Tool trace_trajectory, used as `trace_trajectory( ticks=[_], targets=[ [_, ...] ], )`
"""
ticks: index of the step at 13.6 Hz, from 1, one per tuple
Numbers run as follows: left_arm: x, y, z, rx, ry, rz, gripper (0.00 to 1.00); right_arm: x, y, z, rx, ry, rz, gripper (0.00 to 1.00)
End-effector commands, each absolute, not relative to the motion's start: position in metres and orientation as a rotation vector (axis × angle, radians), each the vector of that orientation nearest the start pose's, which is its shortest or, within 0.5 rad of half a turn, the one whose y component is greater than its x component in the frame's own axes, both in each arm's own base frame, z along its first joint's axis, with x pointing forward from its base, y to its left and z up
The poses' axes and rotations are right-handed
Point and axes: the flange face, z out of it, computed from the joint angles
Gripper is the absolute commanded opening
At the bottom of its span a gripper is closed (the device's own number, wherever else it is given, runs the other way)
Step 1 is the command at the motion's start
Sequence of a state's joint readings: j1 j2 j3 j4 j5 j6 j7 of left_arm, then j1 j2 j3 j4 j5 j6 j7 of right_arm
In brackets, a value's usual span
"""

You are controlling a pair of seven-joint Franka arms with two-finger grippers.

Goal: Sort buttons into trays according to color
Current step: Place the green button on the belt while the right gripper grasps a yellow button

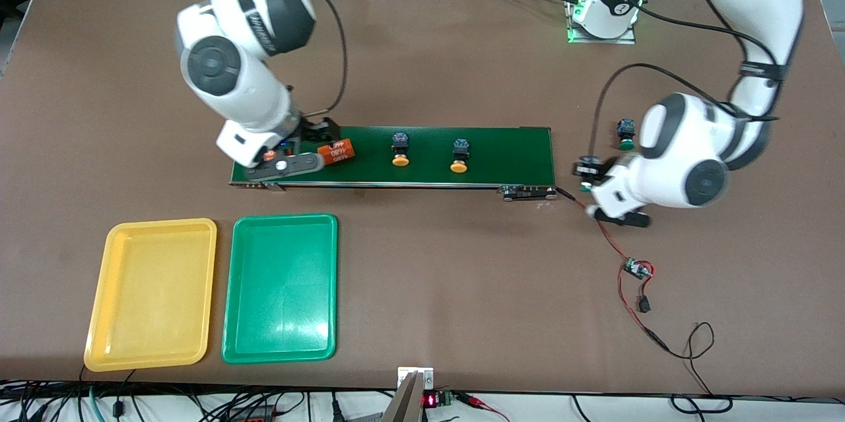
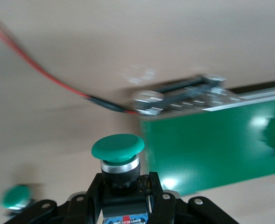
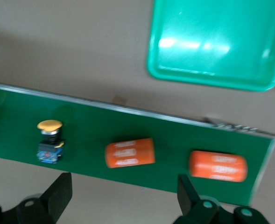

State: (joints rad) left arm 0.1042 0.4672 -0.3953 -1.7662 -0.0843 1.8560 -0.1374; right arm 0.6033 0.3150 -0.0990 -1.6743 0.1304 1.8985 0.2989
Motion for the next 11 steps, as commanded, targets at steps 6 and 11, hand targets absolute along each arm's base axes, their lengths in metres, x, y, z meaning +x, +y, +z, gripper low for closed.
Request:
trace_trajectory(
  ticks=[6,11],
  targets=[
    [0.531,-0.261,0.257,-3.315,0.166,0.535,0.26,0.515,0.401,0.328,-3.096,0.062,0.118,1.0],
    [0.53,-0.258,0.259,-3.309,0.163,0.539,1.0,0.499,0.422,0.286,-3.109,0.191,0.123,1.0]
  ],
)
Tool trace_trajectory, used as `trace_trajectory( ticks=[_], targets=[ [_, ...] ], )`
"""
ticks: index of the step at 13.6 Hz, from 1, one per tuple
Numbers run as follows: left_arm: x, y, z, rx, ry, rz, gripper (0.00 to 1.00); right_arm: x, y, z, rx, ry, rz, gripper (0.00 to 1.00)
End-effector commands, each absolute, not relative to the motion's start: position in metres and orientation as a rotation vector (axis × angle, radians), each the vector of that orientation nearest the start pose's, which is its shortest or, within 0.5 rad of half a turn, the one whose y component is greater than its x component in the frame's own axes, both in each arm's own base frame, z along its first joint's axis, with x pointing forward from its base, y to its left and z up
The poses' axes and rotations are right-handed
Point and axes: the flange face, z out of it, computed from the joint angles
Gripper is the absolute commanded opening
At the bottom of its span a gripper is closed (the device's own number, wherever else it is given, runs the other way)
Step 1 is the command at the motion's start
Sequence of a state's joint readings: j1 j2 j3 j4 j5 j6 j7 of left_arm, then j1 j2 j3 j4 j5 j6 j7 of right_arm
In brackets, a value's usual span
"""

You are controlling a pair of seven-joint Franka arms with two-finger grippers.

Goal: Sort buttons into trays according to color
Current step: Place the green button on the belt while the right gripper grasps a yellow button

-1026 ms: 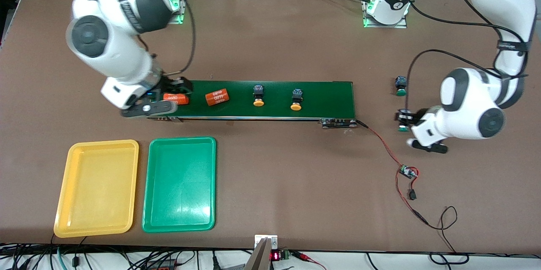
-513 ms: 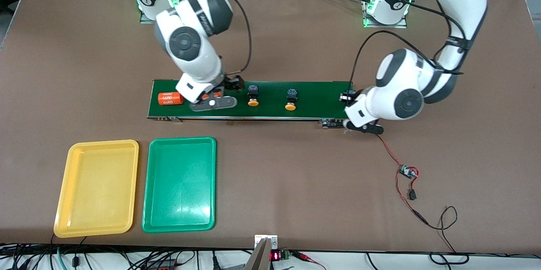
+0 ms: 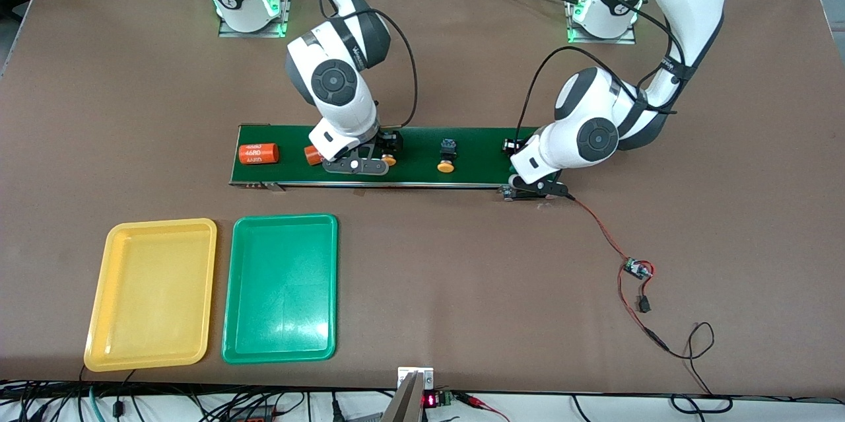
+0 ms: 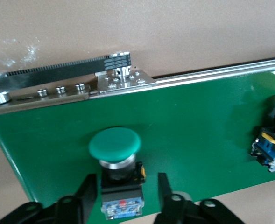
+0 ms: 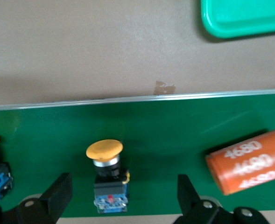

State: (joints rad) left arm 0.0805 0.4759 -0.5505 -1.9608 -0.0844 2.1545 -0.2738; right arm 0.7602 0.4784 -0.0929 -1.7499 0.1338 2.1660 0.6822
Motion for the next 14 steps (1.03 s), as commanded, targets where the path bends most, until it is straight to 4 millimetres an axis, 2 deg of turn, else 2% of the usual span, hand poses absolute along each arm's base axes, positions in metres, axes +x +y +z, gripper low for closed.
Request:
trace_trajectory(
  ticks=[1,3,5,7,8,10,11,14],
  targets=[
    [0.532,-0.252,0.267,-3.3,0.161,0.541,1.0,0.494,0.42,0.277,-3.115,0.198,0.133,1.0],
    [0.542,-0.234,0.303,-3.273,0.144,0.5,1.0,0.489,0.415,0.267,-3.132,0.198,0.16,1.0],
    [0.56,-0.187,0.322,-3.209,0.048,0.57,1.0,0.483,0.413,0.257,-3.146,0.175,0.186,1.0],
    [0.568,-0.137,0.32,-3.064,0.032,0.604,1.0,0.474,0.414,0.245,-3.165,0.161,0.218,1.0],
    [0.564,-0.122,0.311,-2.997,0.065,0.641,1.0,0.474,0.411,0.243,-3.167,0.164,0.224,1.0],
    [0.549,-0.103,0.292,-2.926,0.148,0.788,1.0,0.476,0.409,0.243,-3.166,0.171,0.224,0.73],
    [0.538,-0.096,0.281,-2.9,0.159,0.86,1.0,0.477,0.408,0.244,-3.166,0.199,0.226,0.44],
    [0.516,-0.059,0.25,-2.881,0.192,0.964,1.0,0.482,0.406,0.243,-3.161,0.207,0.219,0.26]
  ],
)
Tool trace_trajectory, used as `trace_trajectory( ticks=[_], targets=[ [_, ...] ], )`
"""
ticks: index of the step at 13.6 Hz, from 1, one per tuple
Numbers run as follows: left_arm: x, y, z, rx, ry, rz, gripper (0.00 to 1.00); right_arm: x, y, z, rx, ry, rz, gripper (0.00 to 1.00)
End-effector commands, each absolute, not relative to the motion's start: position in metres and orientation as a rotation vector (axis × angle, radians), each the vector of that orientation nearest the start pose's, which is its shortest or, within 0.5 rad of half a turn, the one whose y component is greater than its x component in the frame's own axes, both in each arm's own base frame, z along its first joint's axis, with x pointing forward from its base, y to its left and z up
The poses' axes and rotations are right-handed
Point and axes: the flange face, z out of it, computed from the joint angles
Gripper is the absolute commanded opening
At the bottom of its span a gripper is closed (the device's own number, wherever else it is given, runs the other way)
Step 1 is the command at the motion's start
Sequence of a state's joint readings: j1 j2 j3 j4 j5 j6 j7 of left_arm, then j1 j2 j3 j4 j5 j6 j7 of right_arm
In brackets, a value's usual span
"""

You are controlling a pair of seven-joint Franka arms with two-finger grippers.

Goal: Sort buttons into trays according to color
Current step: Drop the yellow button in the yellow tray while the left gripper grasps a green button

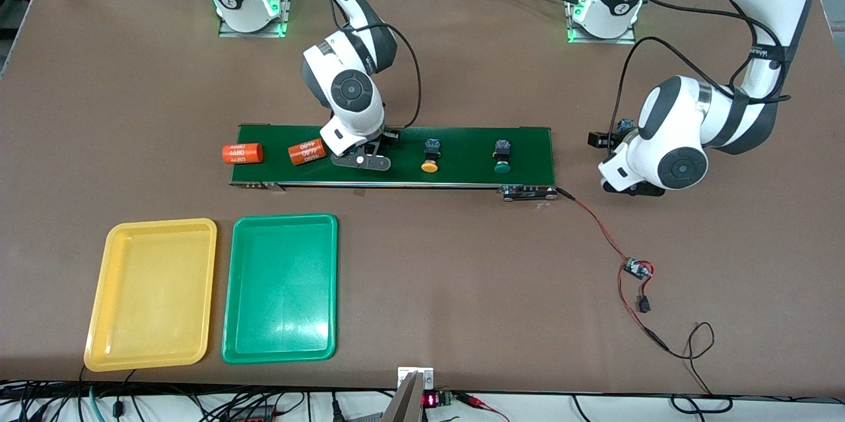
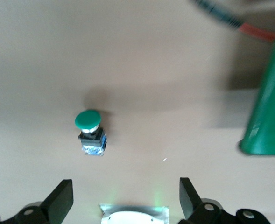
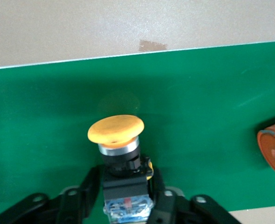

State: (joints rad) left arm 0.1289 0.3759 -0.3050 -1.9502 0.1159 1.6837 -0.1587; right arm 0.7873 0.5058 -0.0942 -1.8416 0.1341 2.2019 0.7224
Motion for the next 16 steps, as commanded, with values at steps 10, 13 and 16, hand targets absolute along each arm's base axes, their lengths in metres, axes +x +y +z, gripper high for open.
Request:
trace_trajectory(
  ticks=[10,13,16],
  targets=[
    [0.468,0.013,0.181,-2.999,0.237,0.795,1.0,0.642,0.224,0.314,-3.099,0.363,-0.053,0.18],
    [0.448,0.014,0.158,-3.026,0.236,0.733,0.86,0.671,0.125,0.303,-3.142,0.207,-0.046,0.18],
    [0.447,0.014,0.158,-3.026,0.239,0.73,0.43,0.686,0.066,0.285,-3.183,0.025,-0.034,0.19]
  ],
)
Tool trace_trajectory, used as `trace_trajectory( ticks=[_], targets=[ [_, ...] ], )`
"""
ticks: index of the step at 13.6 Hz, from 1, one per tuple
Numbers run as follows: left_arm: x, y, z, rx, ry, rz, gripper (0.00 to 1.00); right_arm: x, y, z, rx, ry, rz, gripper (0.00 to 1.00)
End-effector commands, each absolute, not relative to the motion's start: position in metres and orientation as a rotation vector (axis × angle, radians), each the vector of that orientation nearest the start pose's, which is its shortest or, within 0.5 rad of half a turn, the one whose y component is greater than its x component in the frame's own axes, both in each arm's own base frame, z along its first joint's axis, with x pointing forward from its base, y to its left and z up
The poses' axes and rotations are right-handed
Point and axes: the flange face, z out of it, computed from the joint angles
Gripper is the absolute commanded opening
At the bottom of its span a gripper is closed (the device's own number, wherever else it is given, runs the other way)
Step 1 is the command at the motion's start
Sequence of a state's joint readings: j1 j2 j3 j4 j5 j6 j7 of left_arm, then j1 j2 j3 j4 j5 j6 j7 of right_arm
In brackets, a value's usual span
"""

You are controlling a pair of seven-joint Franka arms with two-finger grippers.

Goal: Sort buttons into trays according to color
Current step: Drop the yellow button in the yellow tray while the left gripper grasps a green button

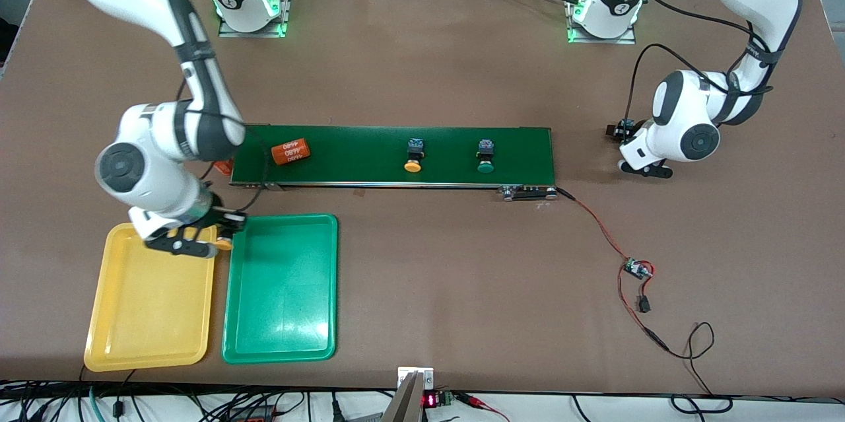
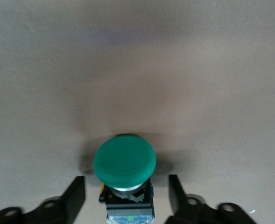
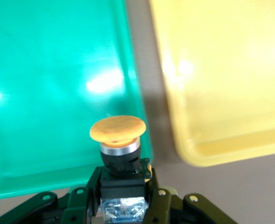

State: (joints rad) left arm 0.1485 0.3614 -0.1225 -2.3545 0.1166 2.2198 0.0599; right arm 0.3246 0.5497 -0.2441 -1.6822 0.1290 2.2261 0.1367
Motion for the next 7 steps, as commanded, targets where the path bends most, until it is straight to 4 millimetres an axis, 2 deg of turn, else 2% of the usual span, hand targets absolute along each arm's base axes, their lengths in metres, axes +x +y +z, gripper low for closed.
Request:
trace_trajectory(
  ticks=[1,3,4,5,7],
  targets=[
    [0.448,0.014,0.16,-3.025,0.238,0.732,0.31,0.693,0.049,0.282,-3.218,-0.035,-0.046,0.19],
    [0.455,0.015,0.17,-3.023,0.23,0.732,0.21,0.705,0.015,0.265,-3.279,-0.117,-0.082,0.19],
    [0.468,0.012,0.184,-3.016,0.233,0.747,0.21,0.708,0.007,0.263,-3.281,-0.142,-0.131,0.19],
    [0.483,0.007,0.201,-3.011,0.229,0.786,0.21,0.709,-0.001,0.253,-3.286,-0.151,-0.131,0.19],
    [0.515,-0.02,0.239,-3.006,0.274,0.825,0.22,0.715,-0.03,0.236,-3.289,-0.231,-0.138,0.19]
  ],
)
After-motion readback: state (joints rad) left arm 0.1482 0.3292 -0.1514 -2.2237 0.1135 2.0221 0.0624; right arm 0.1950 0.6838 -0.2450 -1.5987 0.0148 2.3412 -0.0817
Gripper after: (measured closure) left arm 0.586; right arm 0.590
